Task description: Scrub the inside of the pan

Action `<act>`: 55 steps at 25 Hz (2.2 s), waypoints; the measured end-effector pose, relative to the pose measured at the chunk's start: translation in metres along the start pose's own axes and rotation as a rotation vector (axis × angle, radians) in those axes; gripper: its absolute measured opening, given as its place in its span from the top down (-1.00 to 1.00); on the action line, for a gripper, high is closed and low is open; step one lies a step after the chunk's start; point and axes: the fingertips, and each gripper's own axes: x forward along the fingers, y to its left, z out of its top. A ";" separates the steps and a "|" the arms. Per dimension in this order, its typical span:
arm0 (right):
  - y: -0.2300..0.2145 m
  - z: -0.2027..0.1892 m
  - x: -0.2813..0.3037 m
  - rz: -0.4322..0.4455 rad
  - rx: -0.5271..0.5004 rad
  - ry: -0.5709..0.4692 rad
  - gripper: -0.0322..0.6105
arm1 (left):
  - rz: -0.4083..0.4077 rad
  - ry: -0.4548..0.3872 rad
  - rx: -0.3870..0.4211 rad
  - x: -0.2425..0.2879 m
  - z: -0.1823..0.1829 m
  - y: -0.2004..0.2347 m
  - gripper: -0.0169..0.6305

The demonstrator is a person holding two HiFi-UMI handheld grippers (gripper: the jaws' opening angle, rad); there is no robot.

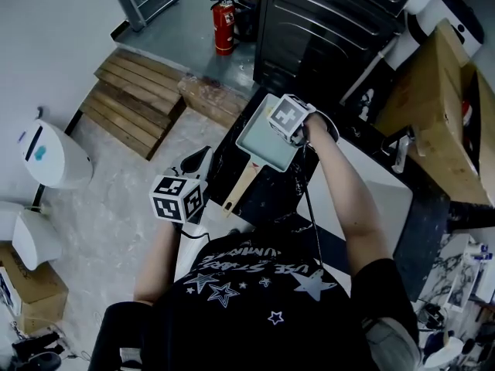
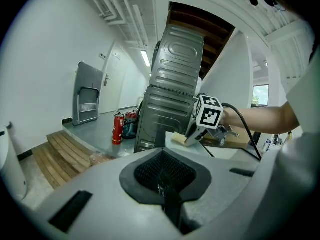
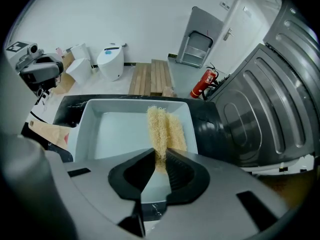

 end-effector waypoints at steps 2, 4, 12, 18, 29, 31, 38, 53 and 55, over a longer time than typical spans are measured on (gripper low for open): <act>-0.005 -0.005 0.001 -0.024 0.006 0.021 0.69 | 0.004 0.001 -0.003 0.001 0.000 0.000 0.92; -0.006 -0.008 0.005 -0.036 0.004 0.024 0.69 | 0.005 0.002 -0.003 0.002 0.000 0.000 0.92; 0.000 -0.008 0.015 -0.064 -0.020 0.009 0.69 | 0.004 0.017 0.001 0.003 -0.005 -0.007 0.92; 0.018 -0.010 0.010 -0.049 -0.037 0.012 0.69 | 0.000 0.018 0.006 -0.001 -0.005 -0.010 0.92; 0.074 -0.010 -0.002 0.066 -0.063 0.017 0.69 | -0.016 0.025 0.006 -0.006 -0.014 -0.020 0.92; 0.082 -0.009 -0.004 0.086 -0.064 0.014 0.69 | -0.018 0.025 0.006 -0.008 -0.015 -0.021 0.92; 0.097 -0.016 -0.004 0.125 -0.070 0.041 0.69 | -0.024 0.026 0.007 -0.011 -0.018 -0.023 0.92; 0.108 -0.013 -0.011 0.236 -0.069 0.005 0.69 | -0.019 0.027 0.002 -0.015 -0.021 -0.023 0.92; 0.101 -0.011 -0.014 0.228 -0.064 -0.013 0.69 | -0.017 0.026 0.001 -0.016 -0.020 -0.022 0.92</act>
